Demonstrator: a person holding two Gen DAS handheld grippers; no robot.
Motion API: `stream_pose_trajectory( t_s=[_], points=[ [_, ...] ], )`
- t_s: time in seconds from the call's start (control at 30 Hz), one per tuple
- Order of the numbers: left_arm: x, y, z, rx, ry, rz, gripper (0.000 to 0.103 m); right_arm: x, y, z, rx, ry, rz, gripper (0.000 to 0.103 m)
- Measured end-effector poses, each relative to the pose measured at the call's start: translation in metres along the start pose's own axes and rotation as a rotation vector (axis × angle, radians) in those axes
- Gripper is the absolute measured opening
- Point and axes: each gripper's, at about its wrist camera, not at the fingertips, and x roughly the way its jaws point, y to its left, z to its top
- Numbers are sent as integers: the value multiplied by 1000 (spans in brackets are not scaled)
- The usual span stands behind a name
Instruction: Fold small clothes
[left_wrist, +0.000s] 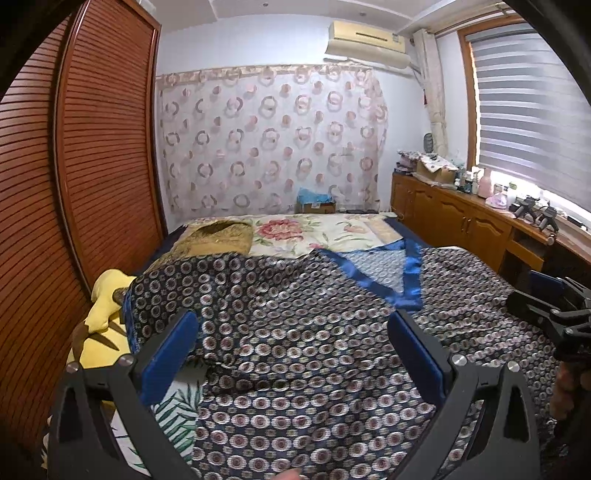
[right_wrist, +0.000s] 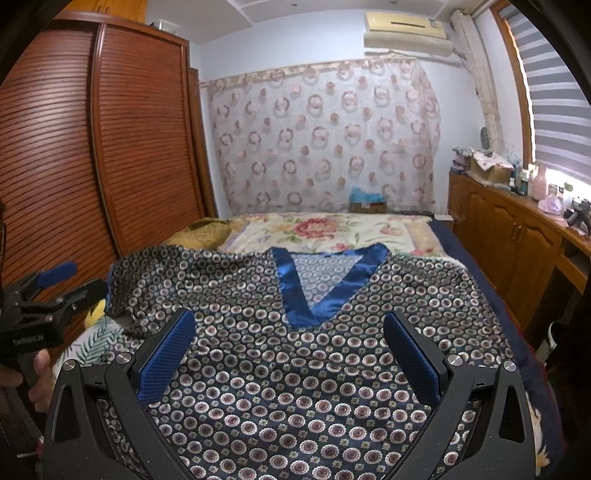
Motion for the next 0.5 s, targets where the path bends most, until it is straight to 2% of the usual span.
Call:
stream_pose_trajectory(
  t_s=[0.17, 0.5],
  points=[
    [17, 24, -10, -6, 33, 29, 103, 17, -3, -11, -2, 39, 43, 103],
    [47, 79, -25, -6, 123, 81, 103, 51, 4, -26, -37, 127, 74, 103]
  ],
)
